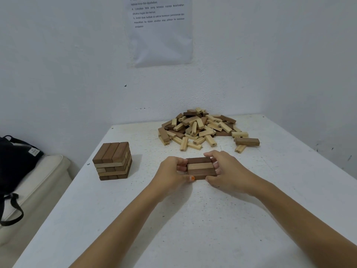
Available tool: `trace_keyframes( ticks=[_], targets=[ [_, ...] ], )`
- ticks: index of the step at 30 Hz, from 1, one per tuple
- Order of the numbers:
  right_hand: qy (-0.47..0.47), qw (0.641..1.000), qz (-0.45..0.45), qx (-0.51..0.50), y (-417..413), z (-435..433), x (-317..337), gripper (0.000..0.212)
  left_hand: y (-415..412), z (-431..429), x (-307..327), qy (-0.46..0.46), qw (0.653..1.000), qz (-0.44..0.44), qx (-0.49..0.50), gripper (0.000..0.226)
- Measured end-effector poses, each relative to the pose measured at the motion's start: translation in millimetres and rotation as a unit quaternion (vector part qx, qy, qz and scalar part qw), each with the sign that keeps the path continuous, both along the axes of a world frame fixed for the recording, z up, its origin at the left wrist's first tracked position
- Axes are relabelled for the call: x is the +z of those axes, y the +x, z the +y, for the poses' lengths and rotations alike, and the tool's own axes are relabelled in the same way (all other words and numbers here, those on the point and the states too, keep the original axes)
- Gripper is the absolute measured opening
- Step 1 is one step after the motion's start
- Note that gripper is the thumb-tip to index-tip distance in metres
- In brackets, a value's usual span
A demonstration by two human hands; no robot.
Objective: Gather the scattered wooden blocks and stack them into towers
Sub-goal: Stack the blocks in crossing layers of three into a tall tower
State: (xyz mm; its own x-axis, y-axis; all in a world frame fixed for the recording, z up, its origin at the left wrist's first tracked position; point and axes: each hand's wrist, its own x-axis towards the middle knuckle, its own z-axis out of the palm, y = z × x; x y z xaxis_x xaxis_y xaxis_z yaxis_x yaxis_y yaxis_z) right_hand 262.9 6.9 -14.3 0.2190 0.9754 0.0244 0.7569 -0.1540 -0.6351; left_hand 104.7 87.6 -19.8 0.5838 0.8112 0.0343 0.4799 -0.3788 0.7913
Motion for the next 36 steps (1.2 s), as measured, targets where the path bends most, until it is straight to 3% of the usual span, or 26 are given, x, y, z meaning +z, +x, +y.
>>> trace_keyframes(
  ticks=[5,10,16,21,26,36],
  targets=[
    [-0.002,1.000,-0.001,0.010,2.3,0.5,0.3,0.071,-0.7,-0.7,1.4,0.009,1.000,0.015,-0.005,0.056],
    [-0.012,1.000,-0.005,0.028,13.7,-3.0,8.5,0.069,-5.5,-2.3,13.1,0.044,0.997,0.037,-0.043,0.071],
    [0.030,0.995,-0.018,0.095,29.9,-3.4,10.5,0.034,-13.4,6.9,16.1,0.101,0.985,0.064,-0.124,0.035],
    [-0.011,0.991,-0.017,0.132,29.0,-3.3,2.9,0.033,-13.6,14.5,6.5,0.112,0.976,0.094,-0.160,0.036],
    [-0.009,0.992,-0.033,0.121,26.6,-3.1,2.7,0.036,-13.9,18.1,2.6,0.117,0.978,0.068,-0.160,0.032],
    [0.079,0.990,-0.002,0.116,27.5,-3.4,3.8,0.035,-16.4,21.5,1.7,0.165,0.976,-0.008,-0.144,0.035]
  ],
)
